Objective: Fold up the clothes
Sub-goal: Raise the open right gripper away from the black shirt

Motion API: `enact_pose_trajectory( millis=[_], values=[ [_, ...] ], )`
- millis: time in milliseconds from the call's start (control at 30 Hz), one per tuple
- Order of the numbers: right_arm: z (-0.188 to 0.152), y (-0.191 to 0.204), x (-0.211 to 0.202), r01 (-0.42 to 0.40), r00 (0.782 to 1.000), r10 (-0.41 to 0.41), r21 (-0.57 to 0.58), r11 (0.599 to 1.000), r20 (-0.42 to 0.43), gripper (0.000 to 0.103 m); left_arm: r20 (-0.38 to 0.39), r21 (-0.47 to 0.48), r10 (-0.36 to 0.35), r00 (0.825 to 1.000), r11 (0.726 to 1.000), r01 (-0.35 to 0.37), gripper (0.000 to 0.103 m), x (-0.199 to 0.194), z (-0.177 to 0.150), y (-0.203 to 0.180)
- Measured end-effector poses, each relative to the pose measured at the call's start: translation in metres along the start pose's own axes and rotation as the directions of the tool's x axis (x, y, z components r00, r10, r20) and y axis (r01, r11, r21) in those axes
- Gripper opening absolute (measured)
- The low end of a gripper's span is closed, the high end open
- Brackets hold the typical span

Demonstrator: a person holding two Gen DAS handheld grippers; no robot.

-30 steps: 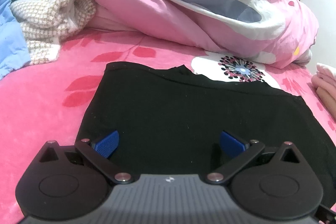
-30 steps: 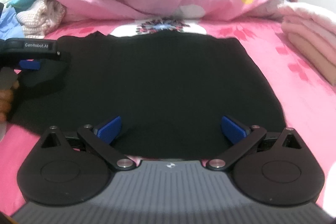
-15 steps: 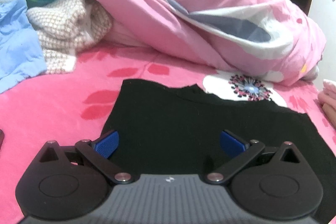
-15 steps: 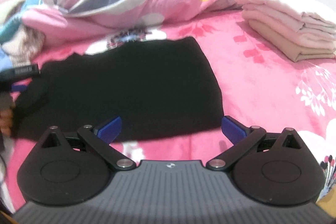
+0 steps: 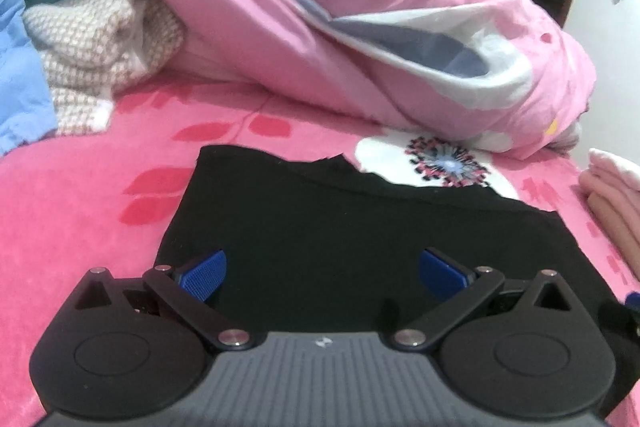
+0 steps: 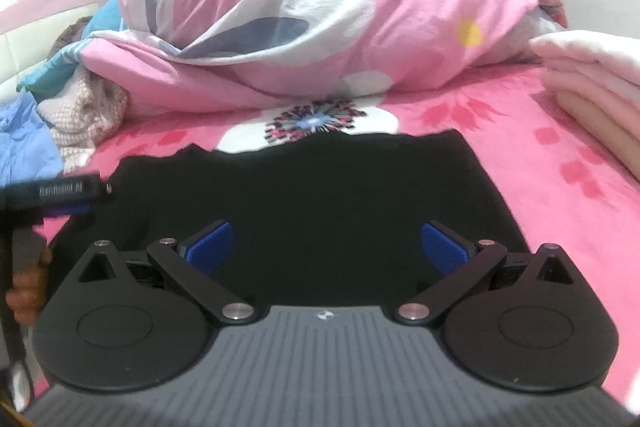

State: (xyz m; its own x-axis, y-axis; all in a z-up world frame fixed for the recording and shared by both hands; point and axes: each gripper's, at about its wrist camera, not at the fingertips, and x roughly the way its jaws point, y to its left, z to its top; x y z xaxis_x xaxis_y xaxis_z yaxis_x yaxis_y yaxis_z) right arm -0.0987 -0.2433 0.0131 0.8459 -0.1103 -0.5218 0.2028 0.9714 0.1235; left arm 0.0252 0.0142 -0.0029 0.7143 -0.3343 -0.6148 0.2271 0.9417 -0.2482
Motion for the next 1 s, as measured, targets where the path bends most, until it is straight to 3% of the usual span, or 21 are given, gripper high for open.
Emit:
enact_pose_trajectory(
  millis=[133, 233, 367, 567, 867, 1000],
  values=[
    [0.013, 0.004, 0.026, -0.029, 0.999, 0.029, 0.006, 1.000, -0.013, 0.096, -0.027, -0.040, 0.001, 1.000, 0.999, -0.002, 0.103, 0.006, 0.002, 0.007],
    [0.020, 0.009, 0.043, -0.026, 1.000, 0.026, -0.031, 0.999, -0.014, 0.085, -0.020, -0.037, 0.014, 1.000, 0.999, -0.014, 0.103, 0.007, 0.004, 0.009],
    [0.015, 0.008, 0.053, -0.038, 0.998, 0.037, -0.036, 0.999, -0.042, 0.067, -0.007, -0.025, 0.039, 0.999, 0.999, -0.039, 0.103, 0.010, 0.007, 0.008],
    [-0.004, -0.013, 0.049, 0.008, 0.995, -0.011, -0.031, 0.999, -0.096, 0.051, -0.016, -0.035, 0.066, 0.998, 0.997, -0.066, 0.103, 0.014, 0.008, 0.013],
    [-0.009, -0.061, 0.008, 0.134, 0.989, -0.130, 0.054, 0.989, -0.074, 0.048, -0.010, -0.020, 0.071, 0.997, 0.997, -0.071, 0.103, 0.013, 0.007, 0.012],
    [-0.015, -0.069, -0.006, 0.138, 0.988, -0.132, 0.079, 0.987, -0.076, 0.048, -0.007, -0.005, 0.059, 0.998, 0.998, -0.059, 0.103, 0.011, 0.006, 0.009]
  ],
)
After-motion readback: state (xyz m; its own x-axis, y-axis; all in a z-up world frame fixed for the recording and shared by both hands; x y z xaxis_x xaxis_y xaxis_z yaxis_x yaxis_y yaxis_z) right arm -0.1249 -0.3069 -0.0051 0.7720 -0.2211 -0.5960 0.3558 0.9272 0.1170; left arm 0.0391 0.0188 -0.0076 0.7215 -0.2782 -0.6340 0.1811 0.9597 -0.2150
